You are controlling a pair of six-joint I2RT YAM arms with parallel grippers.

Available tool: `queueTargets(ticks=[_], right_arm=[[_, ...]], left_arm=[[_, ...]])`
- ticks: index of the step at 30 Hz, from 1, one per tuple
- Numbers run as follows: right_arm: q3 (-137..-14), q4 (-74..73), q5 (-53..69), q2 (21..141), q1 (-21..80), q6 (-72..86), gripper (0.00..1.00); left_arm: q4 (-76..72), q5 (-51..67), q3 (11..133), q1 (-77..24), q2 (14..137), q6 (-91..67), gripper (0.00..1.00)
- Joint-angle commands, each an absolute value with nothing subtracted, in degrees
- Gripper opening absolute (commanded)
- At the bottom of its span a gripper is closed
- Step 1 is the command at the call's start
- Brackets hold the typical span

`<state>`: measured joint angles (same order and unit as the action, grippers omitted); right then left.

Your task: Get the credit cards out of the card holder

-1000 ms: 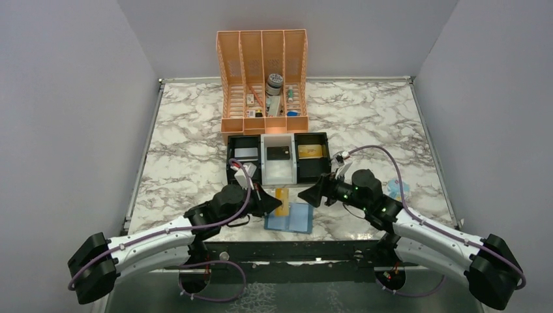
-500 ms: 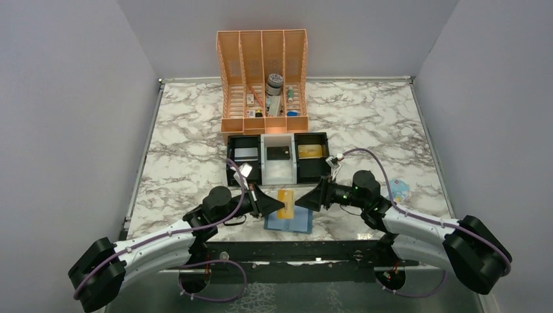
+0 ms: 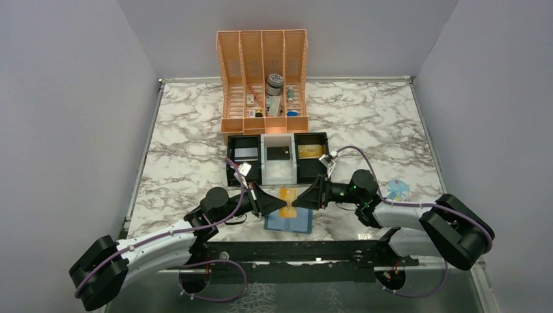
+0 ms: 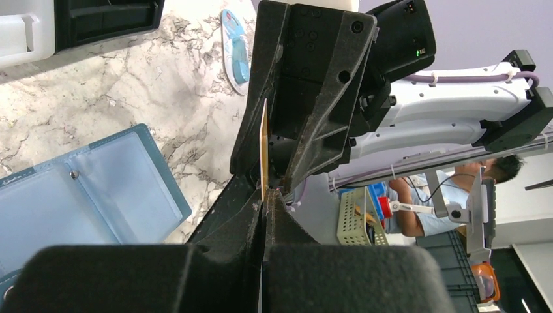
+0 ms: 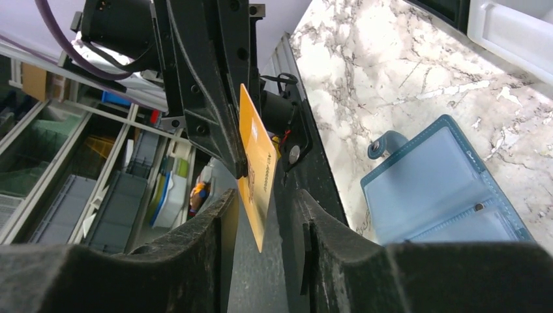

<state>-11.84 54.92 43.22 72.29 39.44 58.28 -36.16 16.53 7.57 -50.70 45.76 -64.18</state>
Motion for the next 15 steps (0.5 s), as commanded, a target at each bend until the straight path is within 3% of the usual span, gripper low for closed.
queueTargets(ticks=[1,15], right_arm=[[-13.1,61.9,46.7,73.9,40.1,60.3,0.34],[-13.3,65.7,46.5,75.5,40.7,62.9,0.24]], left_arm=[[-40.0,17.8,6.5,-50.8,46.6,-64.3,0.0],[-42.5,16.9,5.6,-51.2,46.7,-64.9,0.0]])
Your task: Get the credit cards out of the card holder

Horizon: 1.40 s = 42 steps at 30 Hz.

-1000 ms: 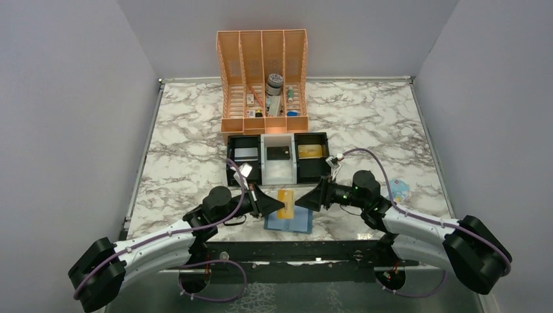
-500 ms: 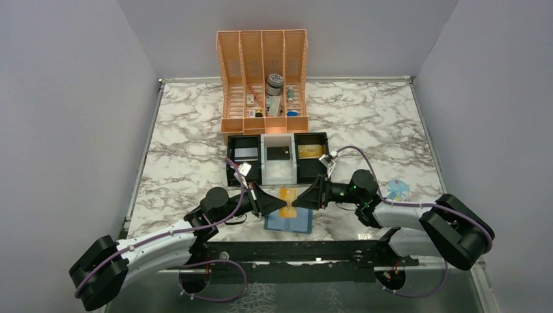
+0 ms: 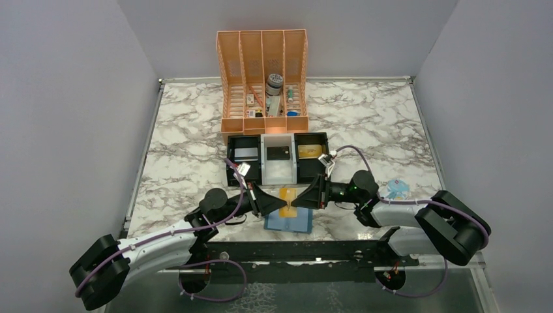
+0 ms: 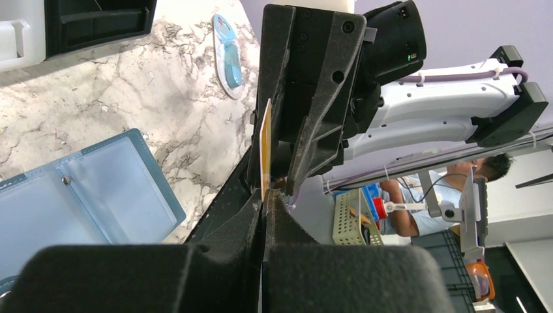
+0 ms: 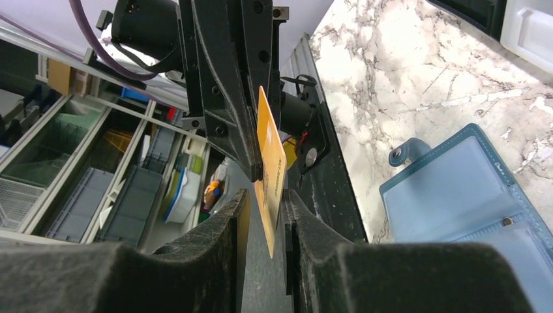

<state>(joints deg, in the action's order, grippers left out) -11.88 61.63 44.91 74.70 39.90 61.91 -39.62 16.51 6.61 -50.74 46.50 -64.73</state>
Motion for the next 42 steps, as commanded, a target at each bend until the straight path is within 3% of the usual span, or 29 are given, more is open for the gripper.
queueTargets(ticks=[1,8,13,18,22,25,29,34,36,42], right_arm=[[-13.6,65.7,46.5,75.6,40.8,62.9,0.24],[-14.5,66.3,46.5,76.4,41.5,63.3,0.17],[-13.4,67.6,46.4,75.7,41.6,63.8,0.02],[-12.9,59.4,43.2,71.4,41.6,60.4,0.01],[-13.5,50.0,39.8,66.7,41.6,56.7,0.01],[-14.7,42.2,37.1,62.8,41.6,53.3,0.01],[-16.6,30.7,32.3,58.2,41.6,48.8,0.01],[-18.9,19.1,24.7,53.5,41.6,43.4,0.01],[-19.7,15.6,21.8,52.0,41.6,41.5,0.01],[-24.0,4.0,8.0,48.9,41.6,35.1,0.01]], left_arm=[[-42.7,16.9,5.6,-51.3,46.8,-64.9,0.0],[-44.9,16.1,5.4,-52.4,47.8,-65.2,0.0],[-45.5,15.2,4.9,-52.4,47.3,-65.4,0.0],[-45.4,13.9,3.2,-52.5,44.9,-66.0,0.02],[-45.2,12.6,1.4,-52.4,42.4,-66.1,0.18],[-43.9,11.8,0.5,-52.4,41.0,-66.1,0.43],[-38.6,11.0,1.5,-52.4,39.5,-64.1,0.68],[-26.5,8.5,5.6,-52.4,37.2,-59.6,0.85],[-20.4,7.0,7.6,-52.5,36.3,-57.9,0.97],[3.2,-0.8,17.2,-52.4,35.2,-50.8,0.99]])
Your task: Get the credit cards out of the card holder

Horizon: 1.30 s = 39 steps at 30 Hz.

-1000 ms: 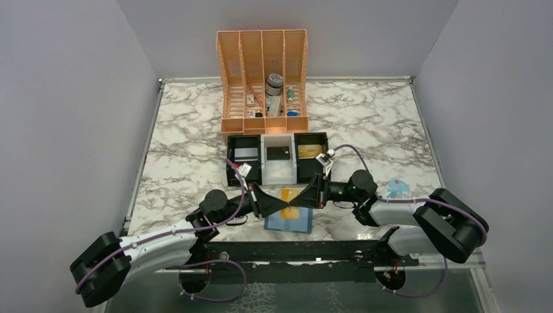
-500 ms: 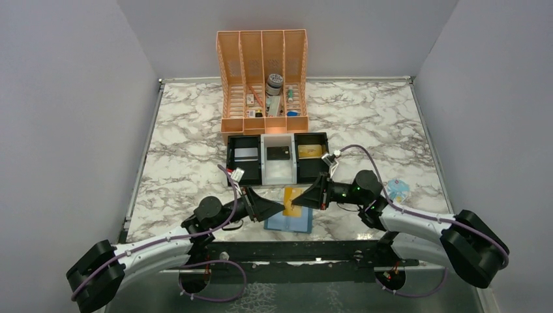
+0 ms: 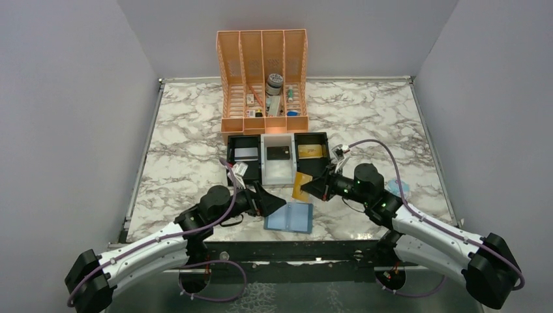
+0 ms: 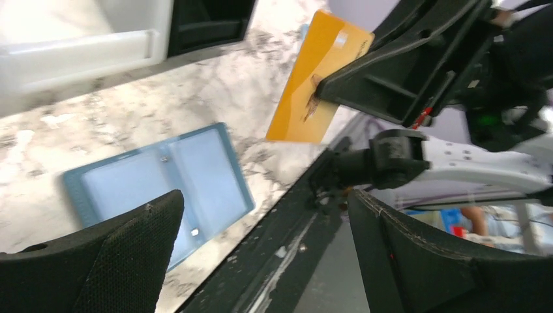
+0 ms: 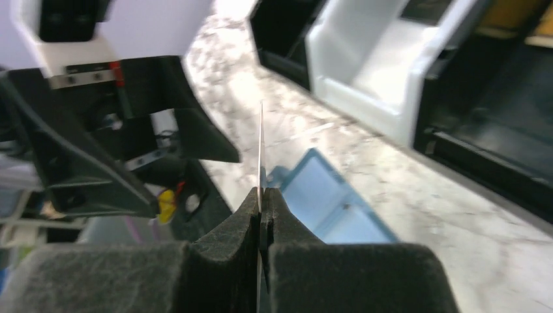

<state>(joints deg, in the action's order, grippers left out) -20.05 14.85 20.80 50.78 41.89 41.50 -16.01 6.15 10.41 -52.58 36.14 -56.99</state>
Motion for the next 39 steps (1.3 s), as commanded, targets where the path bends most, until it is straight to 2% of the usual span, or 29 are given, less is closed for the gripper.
queueTargets(ticks=[1,8,13,20,26,31,39], right_arm=[[-25.1,2.3,5.4,48.6,41.5,33.6,0.01],[-30.6,-4.3,-11.9,50.4,41.6,25.0,0.01],[-33.8,-3.8,-17.5,53.3,41.6,18.2,0.01],[-38.1,-1.5,-16.5,59.0,41.6,9.9,0.01],[-42.1,-0.6,-10.9,66.0,41.6,2.9,0.01],[-40.1,6.6,-10.1,68.5,41.6,-4.2,0.01],[-41.2,8.8,-14.3,76.8,41.7,-17.5,0.02]], left_arm=[[6.0,-2.3,18.3,-52.4,35.2,-50.1,0.99],[10.8,-7.1,19.2,-52.5,35.3,-50.2,0.99],[9.4,-6.9,18.3,-52.4,35.5,-50.7,0.99],[11.3,-7.4,18.5,-52.5,34.6,-50.0,0.99],[12.6,-8.3,18.0,-52.4,33.1,-50.0,0.99],[13.3,-8.3,17.5,-52.4,32.7,-50.0,0.99],[13.1,-8.4,16.4,-52.4,32.8,-49.7,0.99]])
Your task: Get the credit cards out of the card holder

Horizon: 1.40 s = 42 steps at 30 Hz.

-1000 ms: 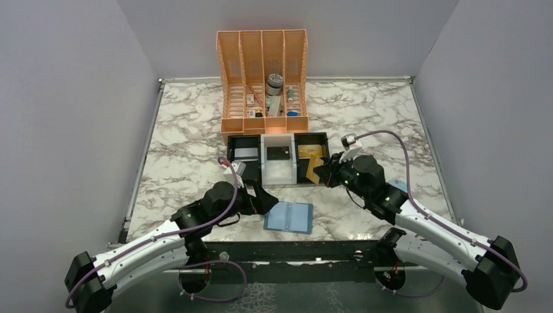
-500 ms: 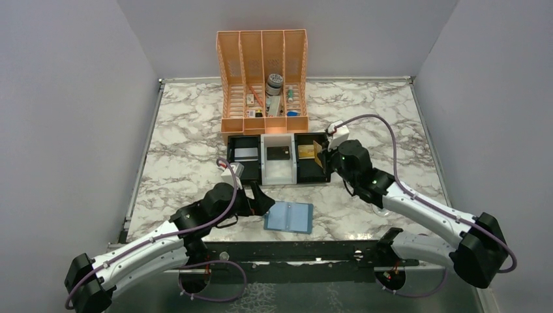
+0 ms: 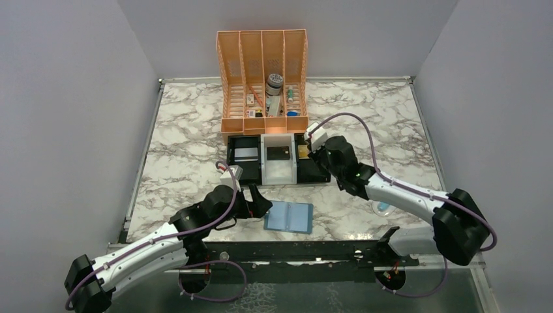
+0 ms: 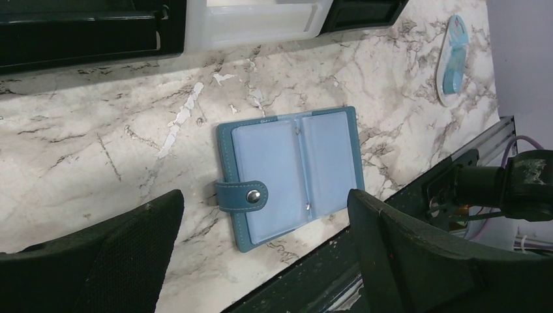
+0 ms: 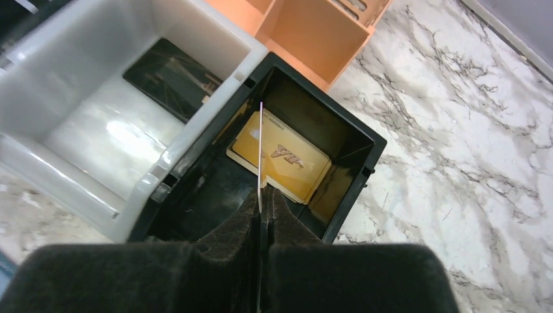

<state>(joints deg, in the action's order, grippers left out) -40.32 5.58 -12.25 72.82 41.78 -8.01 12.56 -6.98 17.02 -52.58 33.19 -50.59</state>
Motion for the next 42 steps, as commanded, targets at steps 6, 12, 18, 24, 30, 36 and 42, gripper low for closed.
queueTargets(ticks=[6,12,18,24,30,36,42], right_arm=[[-43.0,13.9,-26.2,85.1,41.8,-24.8,0.01],[-45.0,17.1,-22.2,89.4,41.8,-31.1,0.01],[-45.7,19.5,-24.1,95.7,41.8,-40.1,0.02],[-45.3,24.3,-23.3,99.4,41.8,-45.4,0.04],[-45.7,22.9,-20.5,100.1,41.8,-45.3,0.07],[-43.7,21.1,-16.4,98.8,41.7,-46.5,0.09],[-43.5,19.7,-15.0,99.4,41.7,-47.2,0.12]], left_arm=[[13.2,-8.5,16.3,-52.5,32.9,-49.5,0.99],[14.2,-9.0,16.3,-52.4,32.5,-49.1,0.99],[14.7,-9.1,16.2,-52.4,31.7,-48.8,0.99],[14.7,-9.1,15.9,-52.4,31.4,-48.8,0.99],[15.3,-8.7,15.8,-52.4,30.5,-48.9,0.99],[16.0,-9.1,15.1,-52.4,28.6,-49.6,0.99],[17.5,-9.2,15.0,-52.5,26.5,-50.0,0.99]])
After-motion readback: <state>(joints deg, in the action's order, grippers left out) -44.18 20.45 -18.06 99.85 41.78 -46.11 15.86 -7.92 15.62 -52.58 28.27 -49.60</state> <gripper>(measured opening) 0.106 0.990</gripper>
